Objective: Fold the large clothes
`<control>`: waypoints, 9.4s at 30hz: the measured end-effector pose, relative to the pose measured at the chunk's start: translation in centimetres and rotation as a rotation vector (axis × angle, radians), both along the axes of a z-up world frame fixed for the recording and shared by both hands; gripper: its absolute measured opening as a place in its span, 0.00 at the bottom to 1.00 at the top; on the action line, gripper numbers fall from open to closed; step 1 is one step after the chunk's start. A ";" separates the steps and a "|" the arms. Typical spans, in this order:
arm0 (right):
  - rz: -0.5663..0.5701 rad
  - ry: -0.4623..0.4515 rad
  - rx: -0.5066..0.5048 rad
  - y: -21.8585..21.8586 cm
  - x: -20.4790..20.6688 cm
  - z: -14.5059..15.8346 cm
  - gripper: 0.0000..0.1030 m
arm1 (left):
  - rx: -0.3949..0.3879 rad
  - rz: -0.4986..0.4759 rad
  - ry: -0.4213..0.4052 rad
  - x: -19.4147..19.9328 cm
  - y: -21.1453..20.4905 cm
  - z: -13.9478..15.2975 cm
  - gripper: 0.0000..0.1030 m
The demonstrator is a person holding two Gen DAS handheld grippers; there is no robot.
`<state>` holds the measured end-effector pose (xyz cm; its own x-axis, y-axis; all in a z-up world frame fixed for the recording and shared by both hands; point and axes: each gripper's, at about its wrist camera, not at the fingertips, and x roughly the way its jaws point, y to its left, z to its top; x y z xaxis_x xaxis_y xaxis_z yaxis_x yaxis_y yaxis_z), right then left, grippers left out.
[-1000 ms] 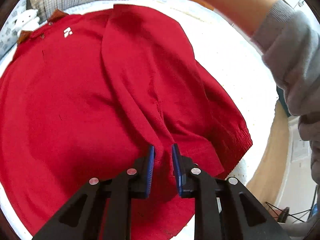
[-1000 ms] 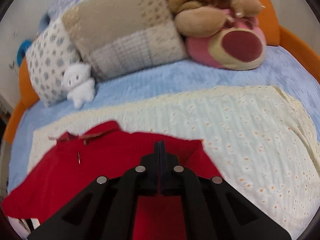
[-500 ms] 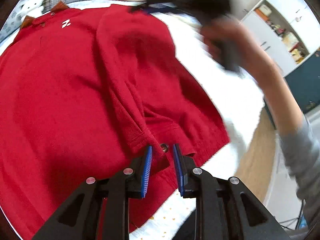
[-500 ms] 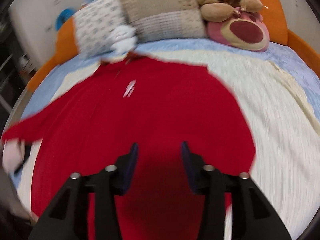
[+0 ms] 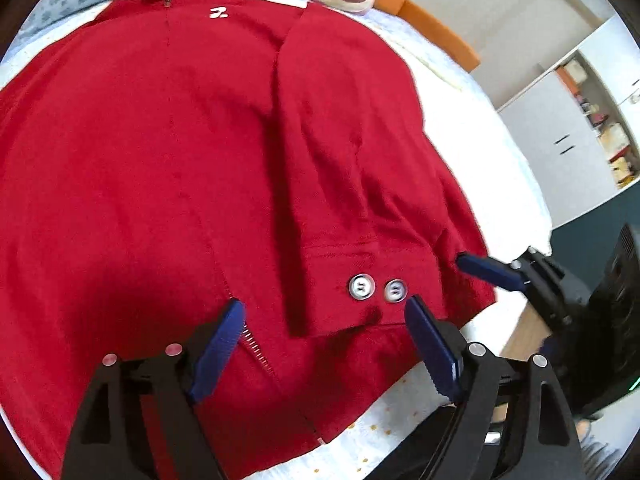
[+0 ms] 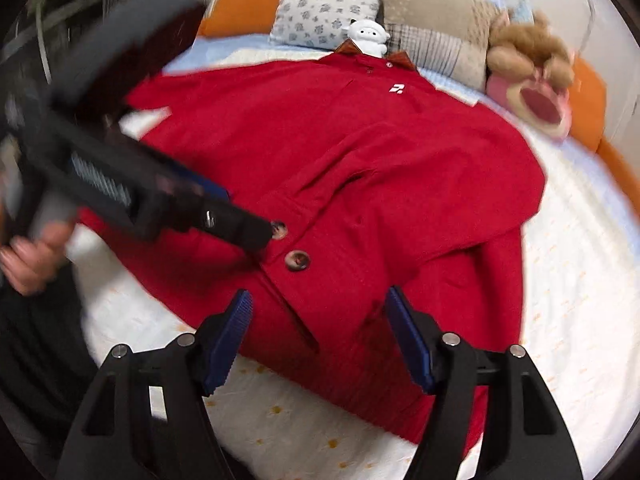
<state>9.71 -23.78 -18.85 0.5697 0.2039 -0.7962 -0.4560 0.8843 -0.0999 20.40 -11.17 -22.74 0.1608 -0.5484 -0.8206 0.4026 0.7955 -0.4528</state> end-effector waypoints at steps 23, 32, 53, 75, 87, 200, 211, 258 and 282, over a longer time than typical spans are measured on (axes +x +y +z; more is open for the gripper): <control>0.093 0.083 -0.043 3.9 -0.1 2.9 0.79 | -0.164 0.104 -0.047 -1.4 8.7 1.3 0.84; 0.202 -0.025 0.131 12.6 4.7 9.6 0.80 | 0.035 0.724 -0.225 -2.8 37.5 9.7 0.87; 0.221 0.097 0.355 25.3 13.7 9.6 0.90 | 0.152 1.061 -0.097 -0.3 62.1 7.4 0.77; 0.067 0.064 0.494 15.7 17.4 10.6 0.90 | 0.110 0.314 -0.395 1.7 29.7 16.8 0.12; 0.100 0.068 0.479 9.9 21.8 13.2 0.90 | 0.111 -0.144 -0.377 -7.1 9.3 11.5 0.13; 0.241 0.629 0.389 28.0 2.7 -2.9 0.76 | 0.103 0.591 0.026 2.6 40.1 -3.3 0.83; 0.253 0.621 0.387 27.5 2.5 -0.3 0.76 | 0.115 0.568 0.062 3.3 39.6 -4.9 0.83; 0.426 0.502 0.545 17.1 10.0 4.7 0.18 | -0.151 0.705 0.195 13.9 34.7 -4.9 0.89; 0.332 0.480 0.878 11.2 7.3 1.8 0.18 | 0.088 0.602 -0.038 20.8 23.3 5.8 0.13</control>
<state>17.04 -12.56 -17.08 0.0439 0.9063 -0.4203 -0.5106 0.3819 0.7703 41.15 12.16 -16.94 0.4516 -0.2825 -0.8463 -0.1151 0.9222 -0.3692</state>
